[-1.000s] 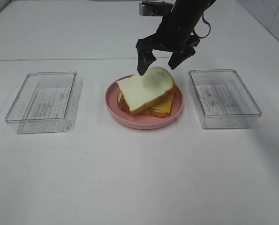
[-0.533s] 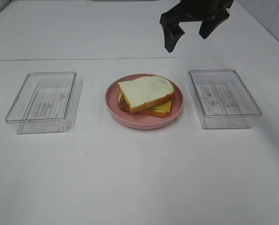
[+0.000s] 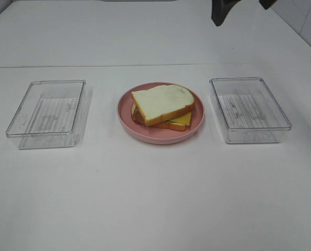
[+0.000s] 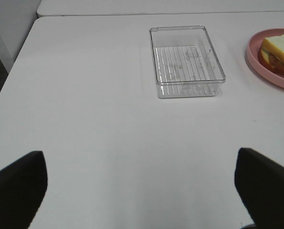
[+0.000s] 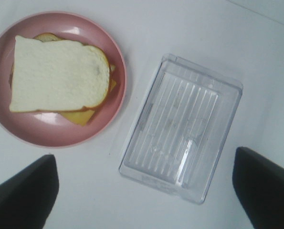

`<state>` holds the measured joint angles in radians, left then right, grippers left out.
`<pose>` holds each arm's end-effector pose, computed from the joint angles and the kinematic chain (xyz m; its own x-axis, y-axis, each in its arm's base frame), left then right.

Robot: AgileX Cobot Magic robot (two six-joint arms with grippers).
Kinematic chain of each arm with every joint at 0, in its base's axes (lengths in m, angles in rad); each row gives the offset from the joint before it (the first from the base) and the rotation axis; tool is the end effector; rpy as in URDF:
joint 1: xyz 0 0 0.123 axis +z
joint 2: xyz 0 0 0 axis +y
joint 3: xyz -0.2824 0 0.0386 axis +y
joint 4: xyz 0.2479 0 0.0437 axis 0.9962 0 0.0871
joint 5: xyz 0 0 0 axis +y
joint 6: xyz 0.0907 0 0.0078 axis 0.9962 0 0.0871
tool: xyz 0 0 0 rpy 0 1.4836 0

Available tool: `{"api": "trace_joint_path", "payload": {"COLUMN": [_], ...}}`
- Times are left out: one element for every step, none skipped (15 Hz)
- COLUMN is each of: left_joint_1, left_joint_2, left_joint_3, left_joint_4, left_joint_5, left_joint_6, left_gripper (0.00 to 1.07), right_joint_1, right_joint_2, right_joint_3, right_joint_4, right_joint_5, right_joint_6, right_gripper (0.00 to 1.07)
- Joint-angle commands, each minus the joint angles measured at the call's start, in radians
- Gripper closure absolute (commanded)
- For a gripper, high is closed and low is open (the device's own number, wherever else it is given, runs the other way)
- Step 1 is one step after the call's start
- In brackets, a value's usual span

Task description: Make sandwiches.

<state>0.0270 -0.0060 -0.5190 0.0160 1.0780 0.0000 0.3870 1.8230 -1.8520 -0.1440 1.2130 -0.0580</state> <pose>-0.0088 0.0010 0.2810 -0.4492 -0.0046 -0.8934 -0.0362 0.9993 0.0131 0.3711 0.1380 0.3575 -0.7833 -0.4353 -0.4438 -0.4042 0.8990 -0.1685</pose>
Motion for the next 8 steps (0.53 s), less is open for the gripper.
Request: {"api": "trace_joint_path", "payload": {"left_joint_1": [0.003, 0.003, 0.003, 0.003, 0.003, 0.003, 0.003, 0.003], "left_joint_2": [-0.015, -0.015, -0.015, -0.015, -0.015, -0.015, -0.015, -0.015], "left_joint_3": [0.003, 0.003, 0.003, 0.003, 0.003, 0.003, 0.003, 0.003], "left_joint_4": [0.000, 0.000, 0.000, 0.000, 0.000, 0.000, 0.000, 0.000], "left_joint_5": [-0.009, -0.009, -0.009, -0.009, -0.009, -0.009, -0.009, -0.009], "left_joint_6": [0.000, 0.000, 0.000, 0.000, 0.000, 0.000, 0.000, 0.000], "left_gripper": [0.04, 0.04, 0.04, 0.04, 0.04, 0.04, 0.04, 0.04], "right_joint_1": [-0.002, -0.002, -0.002, -0.002, -0.002, -0.002, -0.002, -0.002], "right_joint_2": [-0.166, -0.195, -0.251, -0.280, -0.360, -0.419, -0.454, -0.555], "right_joint_3": [0.224, 0.264, 0.344, 0.378, 0.493, 0.581, 0.618, 0.746], "right_joint_4": [-0.016, -0.017, -0.017, -0.017, -0.016, -0.024, -0.027, -0.027], "right_joint_5": [0.121, 0.121, 0.120, 0.119, 0.106, 0.083, 0.072, 0.037], "right_joint_6": [0.049, 0.058, 0.068, 0.071, 0.094, 0.101, 0.105, 0.125], "right_gripper": [0.11, 0.11, 0.11, 0.11, 0.11, 0.11, 0.11, 0.11]}}
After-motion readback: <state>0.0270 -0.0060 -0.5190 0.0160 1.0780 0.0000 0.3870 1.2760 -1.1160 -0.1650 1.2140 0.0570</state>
